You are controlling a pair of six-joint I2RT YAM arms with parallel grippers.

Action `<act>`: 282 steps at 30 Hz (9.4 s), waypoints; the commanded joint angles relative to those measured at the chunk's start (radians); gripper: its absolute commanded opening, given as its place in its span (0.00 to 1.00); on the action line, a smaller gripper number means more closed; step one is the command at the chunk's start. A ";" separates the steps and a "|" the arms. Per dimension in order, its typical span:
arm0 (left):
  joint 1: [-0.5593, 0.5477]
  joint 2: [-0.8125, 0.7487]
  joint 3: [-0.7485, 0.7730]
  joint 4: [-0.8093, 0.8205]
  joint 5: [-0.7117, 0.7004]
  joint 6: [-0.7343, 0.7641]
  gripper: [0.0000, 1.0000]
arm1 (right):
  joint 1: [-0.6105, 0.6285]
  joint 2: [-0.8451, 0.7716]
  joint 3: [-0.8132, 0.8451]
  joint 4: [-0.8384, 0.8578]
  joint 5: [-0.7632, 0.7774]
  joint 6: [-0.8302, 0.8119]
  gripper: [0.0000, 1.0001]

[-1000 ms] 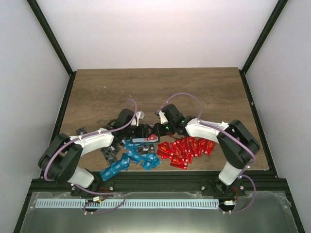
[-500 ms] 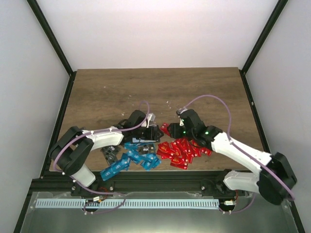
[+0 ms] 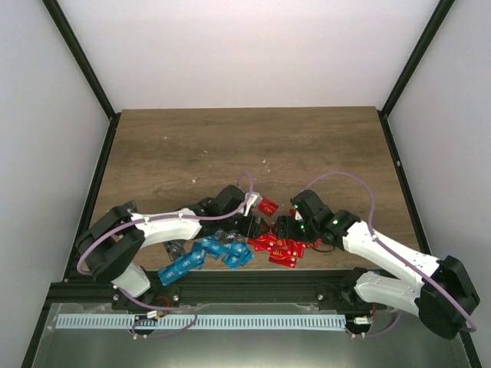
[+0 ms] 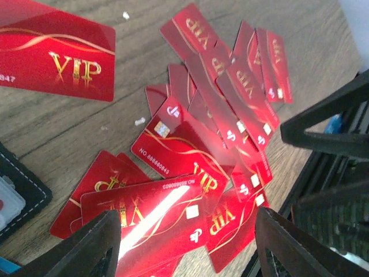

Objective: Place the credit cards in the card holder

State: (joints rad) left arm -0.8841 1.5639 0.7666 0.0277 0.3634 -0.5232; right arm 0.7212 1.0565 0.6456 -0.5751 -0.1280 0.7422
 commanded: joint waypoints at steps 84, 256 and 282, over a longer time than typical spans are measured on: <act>-0.069 -0.043 -0.124 0.147 -0.012 0.030 0.58 | 0.021 0.476 0.317 -0.350 0.185 0.311 1.00; 0.331 -0.416 -0.250 -0.160 -0.368 -0.049 0.63 | -0.078 0.492 0.173 0.607 -0.575 -0.001 0.01; 0.355 -0.197 -0.242 -0.127 -0.336 0.025 0.45 | -0.025 0.825 0.412 0.517 -0.423 -0.060 0.01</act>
State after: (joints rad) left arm -0.5343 1.3544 0.5098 -0.1059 0.0383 -0.5152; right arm 0.6888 1.8660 1.0168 -0.0387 -0.5865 0.7074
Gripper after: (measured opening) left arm 0.501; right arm 0.020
